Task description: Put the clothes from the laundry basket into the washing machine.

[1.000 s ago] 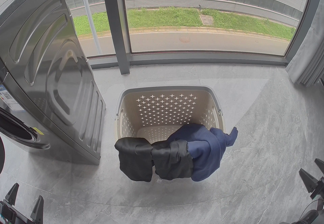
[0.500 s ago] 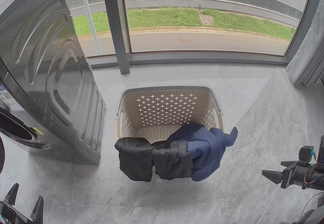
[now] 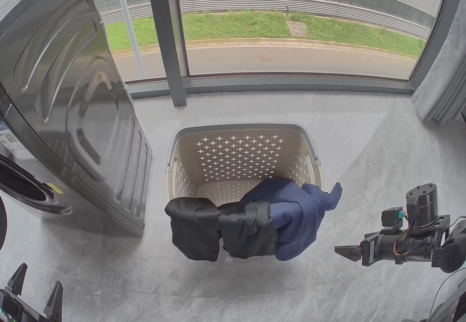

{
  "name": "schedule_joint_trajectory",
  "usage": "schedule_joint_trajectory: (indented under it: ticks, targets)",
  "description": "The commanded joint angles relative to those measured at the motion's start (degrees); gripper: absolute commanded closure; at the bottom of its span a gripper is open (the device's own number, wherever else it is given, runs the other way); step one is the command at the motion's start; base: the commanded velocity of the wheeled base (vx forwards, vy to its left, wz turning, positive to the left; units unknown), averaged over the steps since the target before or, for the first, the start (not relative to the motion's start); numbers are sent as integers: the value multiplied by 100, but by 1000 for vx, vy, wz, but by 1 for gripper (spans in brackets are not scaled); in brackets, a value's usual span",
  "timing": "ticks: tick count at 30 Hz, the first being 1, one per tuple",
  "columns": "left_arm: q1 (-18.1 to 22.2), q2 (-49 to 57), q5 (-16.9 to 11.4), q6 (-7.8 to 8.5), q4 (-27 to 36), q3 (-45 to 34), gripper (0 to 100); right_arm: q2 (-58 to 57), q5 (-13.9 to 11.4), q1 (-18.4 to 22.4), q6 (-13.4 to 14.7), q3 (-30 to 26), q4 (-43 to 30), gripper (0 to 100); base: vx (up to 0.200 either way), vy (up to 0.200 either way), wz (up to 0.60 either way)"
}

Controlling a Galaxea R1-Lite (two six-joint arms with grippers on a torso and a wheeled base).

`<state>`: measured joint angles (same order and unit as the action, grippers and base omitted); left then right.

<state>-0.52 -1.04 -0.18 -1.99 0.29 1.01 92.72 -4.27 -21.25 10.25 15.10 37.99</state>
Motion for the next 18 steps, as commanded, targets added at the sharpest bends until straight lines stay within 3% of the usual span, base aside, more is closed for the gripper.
schedule_joint_trajectory:
  ticks: [1,5,18]
  targets:
    - [0,16,1,-3,-3,-84,0,932,14,-239,100,291,376,0,0,0,0]
    - [0,16,1,-3,-3,-84,0,1090,14,-319,100,362,640,0,0,0,0]
    - [0,16,1,-3,-3,-84,0,1732,40,-661,557,1082,807,0,0,0,0]
